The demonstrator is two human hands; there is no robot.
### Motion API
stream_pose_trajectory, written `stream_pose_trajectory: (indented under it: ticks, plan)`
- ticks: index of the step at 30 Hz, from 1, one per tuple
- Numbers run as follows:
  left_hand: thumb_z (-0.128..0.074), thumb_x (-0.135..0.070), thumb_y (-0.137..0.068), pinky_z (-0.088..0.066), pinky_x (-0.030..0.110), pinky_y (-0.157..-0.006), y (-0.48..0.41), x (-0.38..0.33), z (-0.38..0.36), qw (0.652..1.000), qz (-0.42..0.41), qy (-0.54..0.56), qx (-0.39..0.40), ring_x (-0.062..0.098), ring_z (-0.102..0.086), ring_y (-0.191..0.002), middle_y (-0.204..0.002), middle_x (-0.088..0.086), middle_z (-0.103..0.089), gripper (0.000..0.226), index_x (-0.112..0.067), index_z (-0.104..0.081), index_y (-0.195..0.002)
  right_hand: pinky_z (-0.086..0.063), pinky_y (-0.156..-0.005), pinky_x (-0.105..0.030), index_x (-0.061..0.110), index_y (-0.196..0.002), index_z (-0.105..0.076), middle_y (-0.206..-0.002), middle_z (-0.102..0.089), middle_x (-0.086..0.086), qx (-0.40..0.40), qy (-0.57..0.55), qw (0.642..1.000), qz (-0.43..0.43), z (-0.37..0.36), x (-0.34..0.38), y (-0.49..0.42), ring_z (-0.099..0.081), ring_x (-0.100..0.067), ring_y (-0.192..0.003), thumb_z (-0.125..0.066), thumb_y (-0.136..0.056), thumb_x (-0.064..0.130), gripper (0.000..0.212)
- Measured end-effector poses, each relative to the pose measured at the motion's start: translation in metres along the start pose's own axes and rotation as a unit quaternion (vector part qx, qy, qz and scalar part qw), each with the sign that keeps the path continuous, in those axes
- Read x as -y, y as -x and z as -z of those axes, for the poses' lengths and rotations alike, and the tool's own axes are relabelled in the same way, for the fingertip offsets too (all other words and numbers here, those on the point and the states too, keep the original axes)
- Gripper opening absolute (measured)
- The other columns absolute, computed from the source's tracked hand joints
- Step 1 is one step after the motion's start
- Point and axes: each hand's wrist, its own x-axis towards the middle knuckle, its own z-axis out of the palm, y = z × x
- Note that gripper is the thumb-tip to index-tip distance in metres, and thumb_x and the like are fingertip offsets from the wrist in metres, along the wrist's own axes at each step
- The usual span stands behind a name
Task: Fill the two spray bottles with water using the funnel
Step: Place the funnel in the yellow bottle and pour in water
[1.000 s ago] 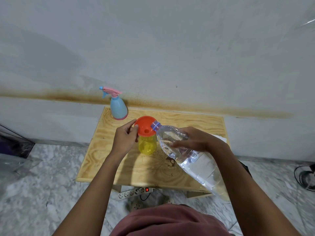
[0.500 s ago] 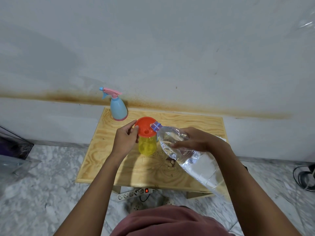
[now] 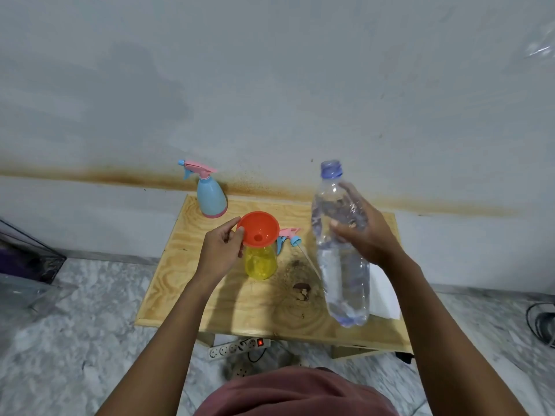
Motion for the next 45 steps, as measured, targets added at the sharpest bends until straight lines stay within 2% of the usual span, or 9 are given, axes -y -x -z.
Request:
stream_pose_trajectory:
  ticks: [4, 9, 18, 26, 32, 37, 39, 42, 45]
  plan:
    - [-0.055, -0.014, -0.101, -0.050, 0.013, -0.053, -0.001, -0.001, 0.000, 1.000, 0.013, -0.001, 0.000, 0.004, -0.056, -0.049, -0.065, 0.009, -0.056, 0.039, -0.012, -0.054, -0.140, -0.043, -0.082, -0.004, 0.029, -0.144, -0.040, -0.131, -0.053, 0.019, -0.141, -0.037, 0.989, 0.024, 0.010, -0.004, -0.019, -0.054, 0.010, -0.111, -0.073, -0.083, 0.028, 0.069]
    - [-0.056, -0.016, -0.100, -0.052, 0.014, -0.057, -0.006, -0.001, 0.000, 1.000, 0.025, -0.016, 0.004, 0.008, -0.060, -0.052, -0.063, 0.002, -0.055, 0.041, -0.013, -0.053, -0.142, -0.048, -0.083, -0.010, 0.026, -0.141, -0.036, -0.109, -0.052, 0.043, -0.221, -0.040, 0.974, 0.028, 0.011, -0.010, -0.055, -0.055, 0.018, -0.101, -0.074, -0.087, 0.023, 0.066]
    - [-0.056, -0.016, -0.100, -0.053, 0.019, -0.061, -0.010, 0.003, 0.000, 0.999, 0.037, -0.034, 0.001, 0.008, -0.061, -0.052, -0.071, 0.010, -0.057, 0.037, -0.014, -0.058, -0.137, -0.047, -0.081, -0.009, 0.025, -0.138, -0.037, -0.114, -0.048, 0.024, -0.290, -0.064, 0.955, 0.004, -0.008, -0.045, -0.104, -0.054, 0.014, -0.101, -0.080, -0.080, 0.029, 0.073]
    - [-0.057, -0.015, -0.100, -0.052, 0.021, -0.061, -0.011, 0.004, 0.002, 0.999, 0.041, -0.027, -0.002, 0.010, -0.059, -0.052, -0.066, 0.007, -0.056, 0.034, -0.014, -0.062, -0.133, -0.049, -0.096, -0.018, 0.018, -0.143, -0.036, -0.134, -0.049, -0.003, -0.315, -0.068, 0.947, 0.008, -0.024, -0.072, -0.108, -0.053, -0.015, -0.122, -0.082, -0.078, 0.025, 0.080]
    - [-0.057, -0.014, -0.100, -0.052, 0.018, -0.061, -0.010, 0.003, 0.002, 0.999, 0.036, -0.017, 0.003, 0.009, -0.059, -0.051, -0.061, 0.001, -0.055, 0.031, -0.015, -0.064, -0.130, -0.047, -0.106, -0.046, 0.030, -0.143, -0.028, -0.140, -0.043, -0.005, -0.289, -0.065, 0.955, -0.007, -0.020, -0.081, -0.105, -0.049, -0.023, -0.129, -0.086, -0.071, 0.042, 0.093]
    - [-0.057, -0.012, -0.100, -0.052, 0.016, -0.061, -0.008, 0.002, 0.004, 1.000, 0.026, -0.009, 0.009, 0.009, -0.060, -0.052, -0.062, 0.006, -0.056, 0.031, -0.014, -0.063, -0.130, -0.039, -0.106, -0.026, 0.015, -0.154, -0.020, -0.146, -0.038, -0.009, -0.300, 0.001, 0.953, -0.027, -0.026, -0.075, -0.088, -0.039, -0.010, -0.134, -0.084, -0.074, 0.040, 0.105]
    - [-0.057, -0.013, -0.100, -0.052, 0.016, -0.061, -0.008, 0.003, 0.004, 1.000, 0.025, -0.008, 0.008, 0.009, -0.059, -0.052, -0.065, 0.010, -0.055, 0.031, -0.014, -0.063, -0.130, -0.045, -0.102, -0.032, 0.010, -0.151, -0.025, -0.142, -0.041, -0.013, -0.356, 0.042, 0.932, -0.050, -0.038, -0.069, -0.073, -0.040, -0.016, -0.133, -0.081, -0.076, 0.041, 0.098]
    - [-0.057, -0.012, -0.099, -0.051, 0.016, -0.060, -0.007, 0.002, 0.004, 1.000, 0.020, -0.006, 0.009, 0.009, -0.059, -0.052, -0.064, 0.009, -0.054, 0.031, -0.013, -0.064, -0.130, -0.049, -0.095, -0.045, 0.008, -0.135, -0.043, -0.127, -0.049, -0.011, -0.431, 0.110, 0.895, -0.029, -0.067, -0.060, -0.043, -0.048, -0.026, -0.118, -0.073, -0.083, 0.036, 0.067]
    - [-0.057, -0.012, -0.099, -0.051, 0.015, -0.058, -0.005, 0.002, 0.004, 1.000, 0.017, -0.002, 0.011, 0.008, -0.059, -0.052, -0.064, 0.010, -0.052, 0.030, -0.013, -0.063, -0.129, -0.053, -0.080, -0.038, 0.020, -0.120, -0.056, -0.109, -0.057, 0.004, -0.293, 0.069, 0.953, -0.019, -0.092, -0.045, -0.026, -0.057, -0.012, -0.094, -0.068, -0.089, 0.032, 0.035]
